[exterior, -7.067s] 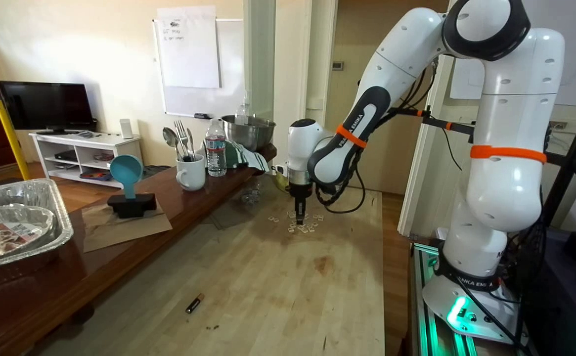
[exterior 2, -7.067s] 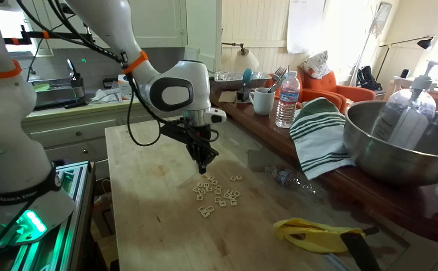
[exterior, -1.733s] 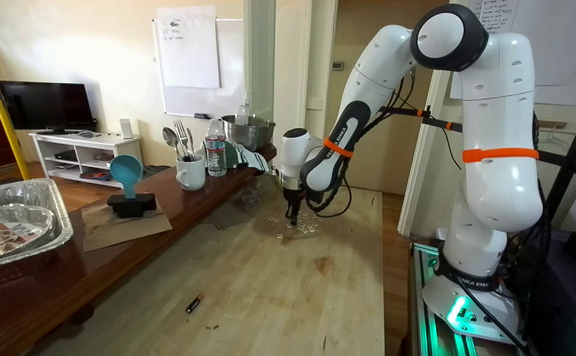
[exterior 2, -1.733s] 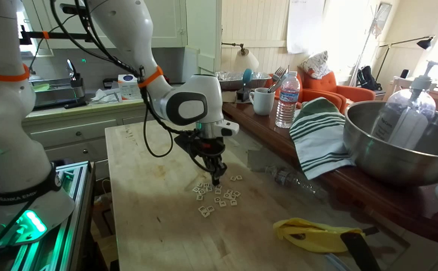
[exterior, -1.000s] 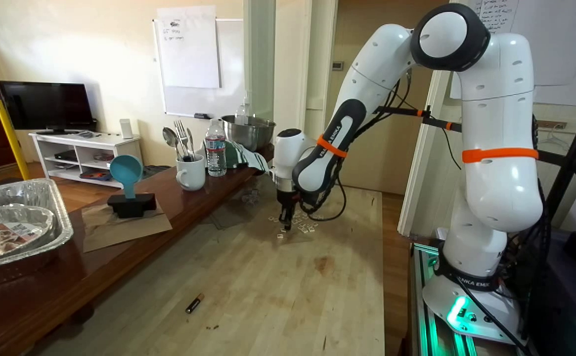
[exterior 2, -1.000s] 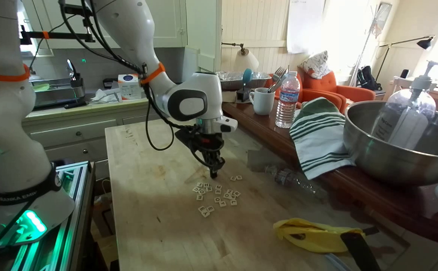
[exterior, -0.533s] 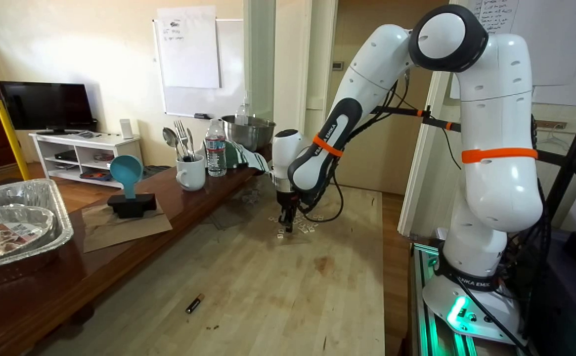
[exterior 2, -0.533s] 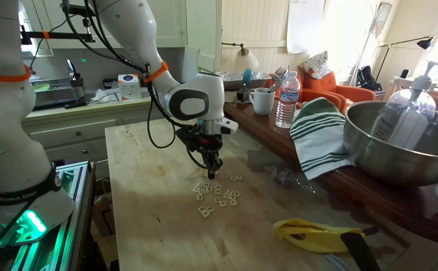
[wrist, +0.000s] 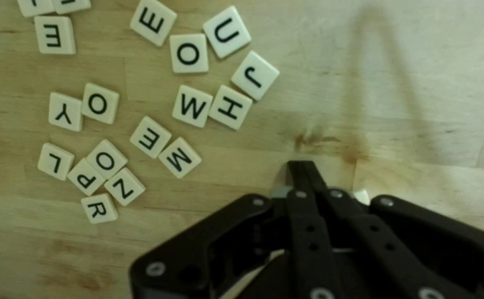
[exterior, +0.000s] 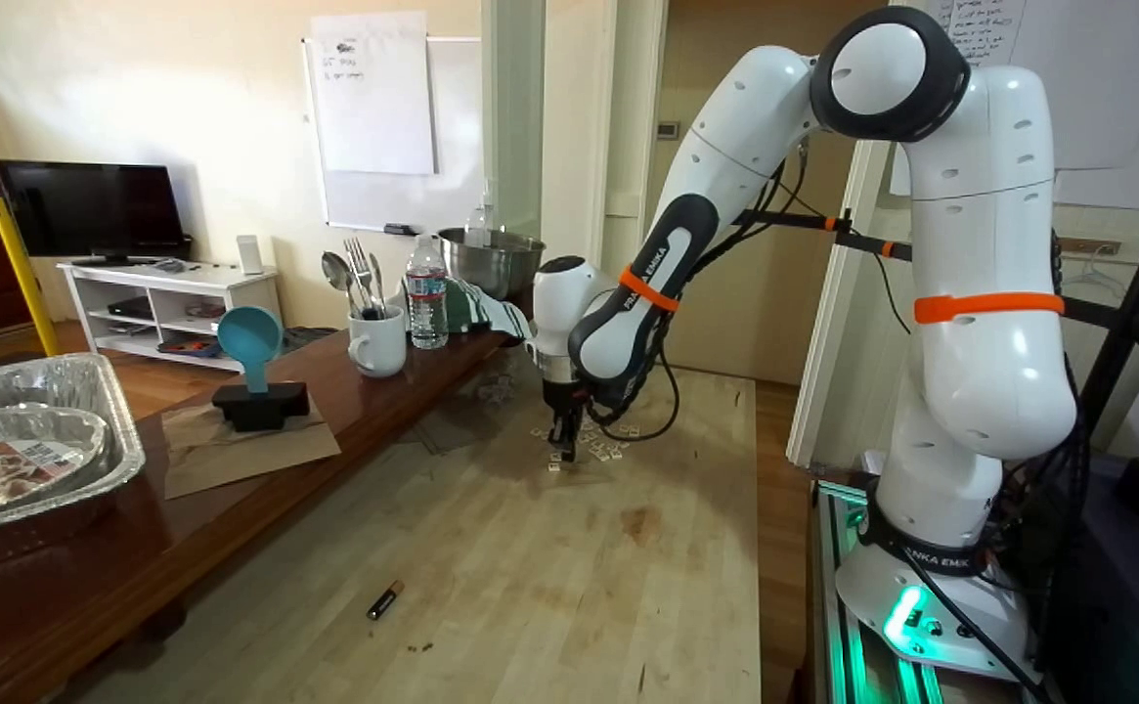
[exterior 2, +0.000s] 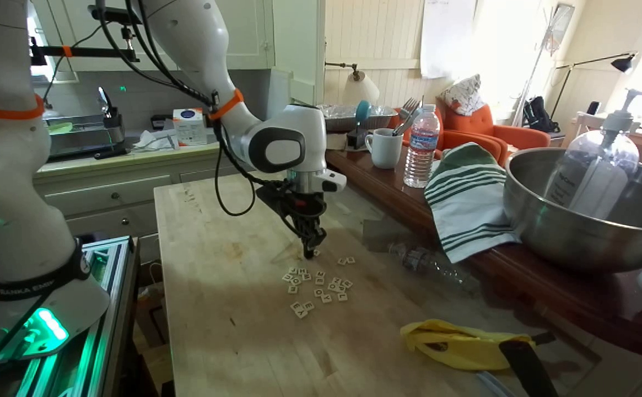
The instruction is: Spell the word tame using the tile letters
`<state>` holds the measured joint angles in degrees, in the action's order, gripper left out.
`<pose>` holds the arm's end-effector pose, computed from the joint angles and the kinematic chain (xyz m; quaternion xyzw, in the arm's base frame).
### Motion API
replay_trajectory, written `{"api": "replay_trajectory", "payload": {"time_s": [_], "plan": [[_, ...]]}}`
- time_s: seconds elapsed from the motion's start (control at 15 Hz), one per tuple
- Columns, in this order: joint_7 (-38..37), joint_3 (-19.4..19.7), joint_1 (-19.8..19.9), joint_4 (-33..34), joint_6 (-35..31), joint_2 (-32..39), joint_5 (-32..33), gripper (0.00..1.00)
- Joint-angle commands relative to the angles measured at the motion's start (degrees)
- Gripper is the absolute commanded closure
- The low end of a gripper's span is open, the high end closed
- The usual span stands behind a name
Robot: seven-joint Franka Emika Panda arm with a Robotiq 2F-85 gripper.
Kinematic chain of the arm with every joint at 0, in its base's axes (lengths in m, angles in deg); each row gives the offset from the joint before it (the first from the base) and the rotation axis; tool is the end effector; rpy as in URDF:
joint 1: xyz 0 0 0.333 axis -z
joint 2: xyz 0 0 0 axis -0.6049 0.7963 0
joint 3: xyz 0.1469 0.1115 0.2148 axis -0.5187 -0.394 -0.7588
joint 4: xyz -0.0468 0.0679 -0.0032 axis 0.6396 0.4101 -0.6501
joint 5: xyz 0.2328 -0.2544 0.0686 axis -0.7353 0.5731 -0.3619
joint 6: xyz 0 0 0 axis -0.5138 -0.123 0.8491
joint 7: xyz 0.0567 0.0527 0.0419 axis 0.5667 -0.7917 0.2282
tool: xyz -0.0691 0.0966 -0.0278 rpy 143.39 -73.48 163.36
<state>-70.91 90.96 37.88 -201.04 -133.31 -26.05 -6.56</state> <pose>0.4743 -0.0390 0.2046 0.9950 0.0686 -0.0051 0.0721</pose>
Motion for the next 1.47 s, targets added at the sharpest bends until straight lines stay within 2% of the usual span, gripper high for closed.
{"api": "replay_trajectory", "payload": {"time_s": [0.0,0.4,1.4], "plan": [[-0.5,1.1,-1.4,-0.2,-0.3,-0.2,4.8,1.00],[-1.0,2.0,-1.6,-0.9,-3.4,-1.1,10.1,1.00],[0.0,1.9,-2.1,0.3,-4.9,1.4,10.4,1.00]]}}
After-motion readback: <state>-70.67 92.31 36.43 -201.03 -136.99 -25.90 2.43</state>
